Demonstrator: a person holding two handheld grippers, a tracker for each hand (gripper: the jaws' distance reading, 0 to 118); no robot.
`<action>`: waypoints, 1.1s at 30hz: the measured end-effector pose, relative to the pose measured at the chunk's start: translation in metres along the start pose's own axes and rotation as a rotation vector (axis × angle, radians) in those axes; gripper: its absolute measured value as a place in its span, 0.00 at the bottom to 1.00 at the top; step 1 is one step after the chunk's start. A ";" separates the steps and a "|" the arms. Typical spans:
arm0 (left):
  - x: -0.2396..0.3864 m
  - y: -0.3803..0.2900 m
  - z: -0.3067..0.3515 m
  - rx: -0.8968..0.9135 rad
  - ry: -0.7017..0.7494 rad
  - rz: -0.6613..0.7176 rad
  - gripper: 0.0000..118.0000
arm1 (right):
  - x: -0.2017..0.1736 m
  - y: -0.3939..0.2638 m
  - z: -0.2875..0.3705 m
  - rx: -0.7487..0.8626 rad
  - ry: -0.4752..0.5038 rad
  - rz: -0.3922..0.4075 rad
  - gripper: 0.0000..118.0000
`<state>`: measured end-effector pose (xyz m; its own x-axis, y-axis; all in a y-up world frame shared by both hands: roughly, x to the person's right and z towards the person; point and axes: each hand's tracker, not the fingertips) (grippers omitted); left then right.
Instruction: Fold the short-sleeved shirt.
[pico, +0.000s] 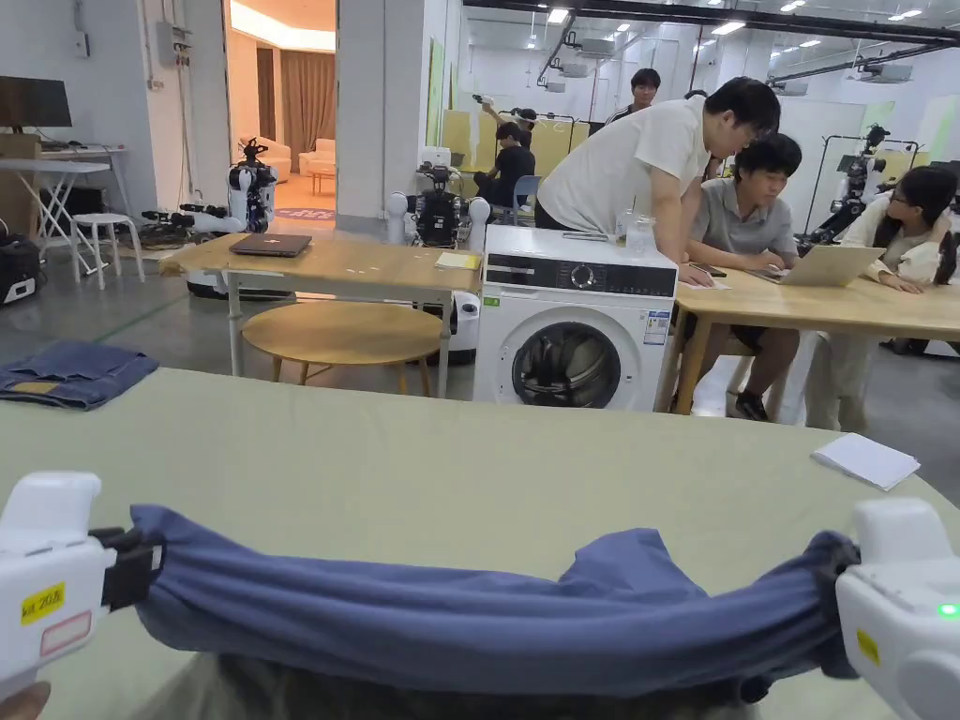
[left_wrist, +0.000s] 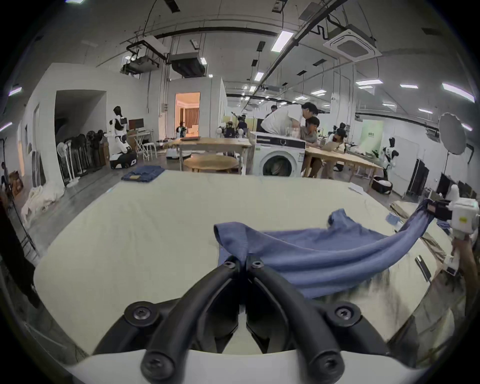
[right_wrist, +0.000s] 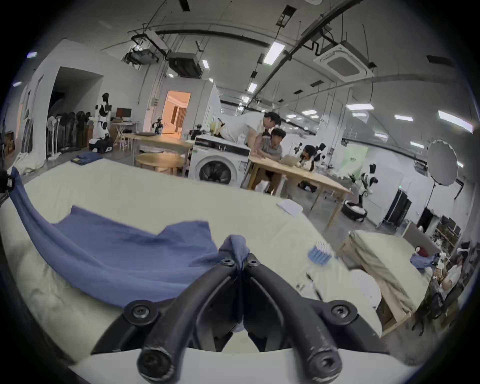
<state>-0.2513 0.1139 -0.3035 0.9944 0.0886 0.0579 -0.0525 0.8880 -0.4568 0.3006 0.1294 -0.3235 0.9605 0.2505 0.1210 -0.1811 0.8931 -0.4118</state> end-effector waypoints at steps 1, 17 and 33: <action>0.001 -0.013 0.002 -0.016 0.001 0.007 0.00 | 0.000 -0.013 0.001 -0.033 0.011 -0.013 0.00; -0.011 -0.132 -0.057 -0.292 0.014 0.070 0.00 | -0.027 -0.143 -0.044 -0.291 0.052 -0.028 0.01; 0.045 -0.066 -0.034 0.029 -0.018 0.089 0.40 | -0.072 -0.079 -0.008 0.079 0.139 -0.194 0.49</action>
<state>-0.1997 0.0438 -0.3007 0.9840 0.1751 0.0340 -0.1431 0.8890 -0.4351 0.2475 0.0381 -0.3074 0.9977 0.0230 0.0635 -0.0014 0.9471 -0.3209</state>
